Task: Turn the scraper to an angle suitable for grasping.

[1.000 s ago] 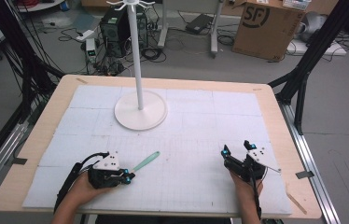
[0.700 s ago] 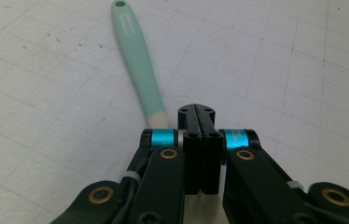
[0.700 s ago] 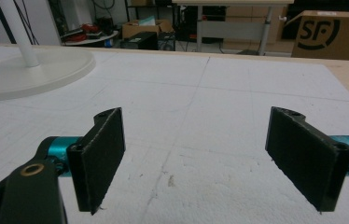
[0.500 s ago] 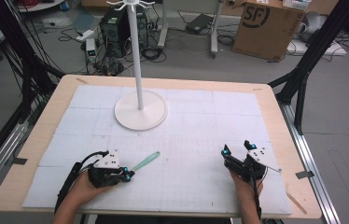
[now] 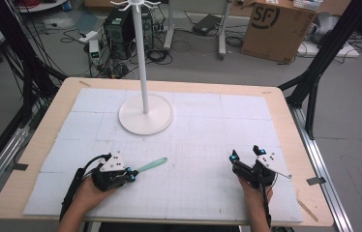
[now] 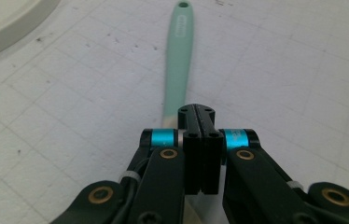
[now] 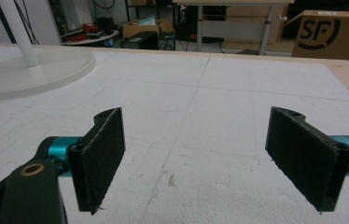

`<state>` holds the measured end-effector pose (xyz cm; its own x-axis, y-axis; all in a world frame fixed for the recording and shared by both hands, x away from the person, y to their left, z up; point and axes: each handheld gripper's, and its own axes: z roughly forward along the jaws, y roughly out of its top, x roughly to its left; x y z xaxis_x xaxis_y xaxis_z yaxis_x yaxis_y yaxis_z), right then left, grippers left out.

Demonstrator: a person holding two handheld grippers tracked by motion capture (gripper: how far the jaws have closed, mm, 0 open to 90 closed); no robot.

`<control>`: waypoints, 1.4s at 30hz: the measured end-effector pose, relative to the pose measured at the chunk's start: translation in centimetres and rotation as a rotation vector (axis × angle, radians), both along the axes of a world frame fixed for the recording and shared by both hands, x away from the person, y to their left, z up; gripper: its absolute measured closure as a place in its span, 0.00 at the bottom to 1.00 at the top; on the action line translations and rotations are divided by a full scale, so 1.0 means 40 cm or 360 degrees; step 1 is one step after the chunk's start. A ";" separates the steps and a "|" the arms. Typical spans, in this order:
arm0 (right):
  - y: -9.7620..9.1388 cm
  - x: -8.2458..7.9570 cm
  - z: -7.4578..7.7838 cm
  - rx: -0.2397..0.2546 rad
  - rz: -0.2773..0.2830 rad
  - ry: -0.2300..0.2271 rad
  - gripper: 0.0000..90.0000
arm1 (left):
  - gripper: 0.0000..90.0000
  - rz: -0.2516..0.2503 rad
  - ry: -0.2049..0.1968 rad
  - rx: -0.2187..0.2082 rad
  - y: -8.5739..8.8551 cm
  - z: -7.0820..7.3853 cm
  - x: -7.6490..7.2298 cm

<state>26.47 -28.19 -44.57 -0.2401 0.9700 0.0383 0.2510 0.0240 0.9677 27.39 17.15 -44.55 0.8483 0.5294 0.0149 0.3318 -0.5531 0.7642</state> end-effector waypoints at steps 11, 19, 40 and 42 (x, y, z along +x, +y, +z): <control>0.001 0.000 0.000 0.0002 0.0003 0.0004 0.21 | 1.00 0.0139 -0.0011 0.0010 0.001 0.000 0.009; 0.001 0.000 0.000 0.0003 0.0003 0.0004 0.21 | 0.95 0.0096 -0.0063 -0.0095 0.013 0.005 0.001; 0.002 0.001 0.000 -0.0004 0.0009 0.0007 0.21 | 0.32 0.0420 -0.0491 -0.0754 0.146 0.030 -0.025; 0.001 0.001 0.000 -0.0008 0.0010 0.0006 0.21 | 0.31 0.0514 -0.0587 -0.0814 0.166 0.029 -0.031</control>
